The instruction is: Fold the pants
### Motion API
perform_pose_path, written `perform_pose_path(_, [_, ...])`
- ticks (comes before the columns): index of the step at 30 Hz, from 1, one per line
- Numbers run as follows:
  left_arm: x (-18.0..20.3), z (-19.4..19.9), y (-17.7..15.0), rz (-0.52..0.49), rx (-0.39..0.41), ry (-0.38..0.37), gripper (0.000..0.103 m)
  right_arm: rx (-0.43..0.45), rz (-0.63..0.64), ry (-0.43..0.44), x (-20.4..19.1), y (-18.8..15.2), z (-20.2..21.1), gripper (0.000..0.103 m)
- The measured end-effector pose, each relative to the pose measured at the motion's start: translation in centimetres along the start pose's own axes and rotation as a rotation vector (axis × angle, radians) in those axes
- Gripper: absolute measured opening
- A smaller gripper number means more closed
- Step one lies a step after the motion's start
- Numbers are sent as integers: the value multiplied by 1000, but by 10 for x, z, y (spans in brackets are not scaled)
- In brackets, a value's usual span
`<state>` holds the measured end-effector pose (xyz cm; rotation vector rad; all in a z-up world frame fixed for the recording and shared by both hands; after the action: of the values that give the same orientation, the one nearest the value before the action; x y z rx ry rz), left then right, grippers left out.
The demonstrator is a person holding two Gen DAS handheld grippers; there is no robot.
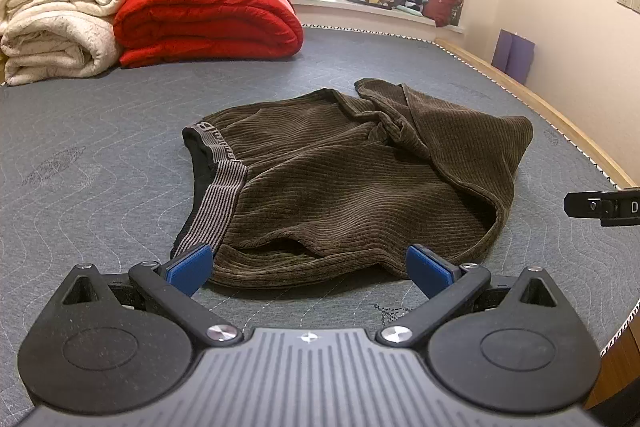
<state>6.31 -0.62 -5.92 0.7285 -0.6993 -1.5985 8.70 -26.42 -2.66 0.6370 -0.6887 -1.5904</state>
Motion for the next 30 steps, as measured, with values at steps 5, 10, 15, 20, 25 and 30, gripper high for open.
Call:
perform_pose_path(5, [1,3,1,-3,26,4,103,-1,0,9,-2,0,0,95])
perform_pose_path(10, [1,18,13,-51,106,-66,70,9,-15,20,-10,2,2,81])
perform_pose_path(15, [-26,19,37,-122,78,-164,3,32,-31,116,-32,8,4,42])
perform_pose_path(20, [-86,-16,57,-75,31,-212,4,64,54,243,-78,9,8,33])
perform_pose_path(25, [-152,-81,28,145,-89,-241,4,34,205,314,-131,-6,-3,33])
perform_pose_path(30, [-172,-126,25,329,-170,-331,26,-33,348,331,-171,-30,-25,42])
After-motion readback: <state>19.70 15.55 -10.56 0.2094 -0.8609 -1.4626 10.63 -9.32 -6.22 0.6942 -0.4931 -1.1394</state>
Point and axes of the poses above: each gripper's, at about its wrist camera, not at the fingertips, and z roughly against the way its jaws point, x to its right, y to its top, the point moved 7 cm from there along -z, roughly the way its jaws point, and after that the axes turned 11 degrees about -z, right-handed, at the moved point
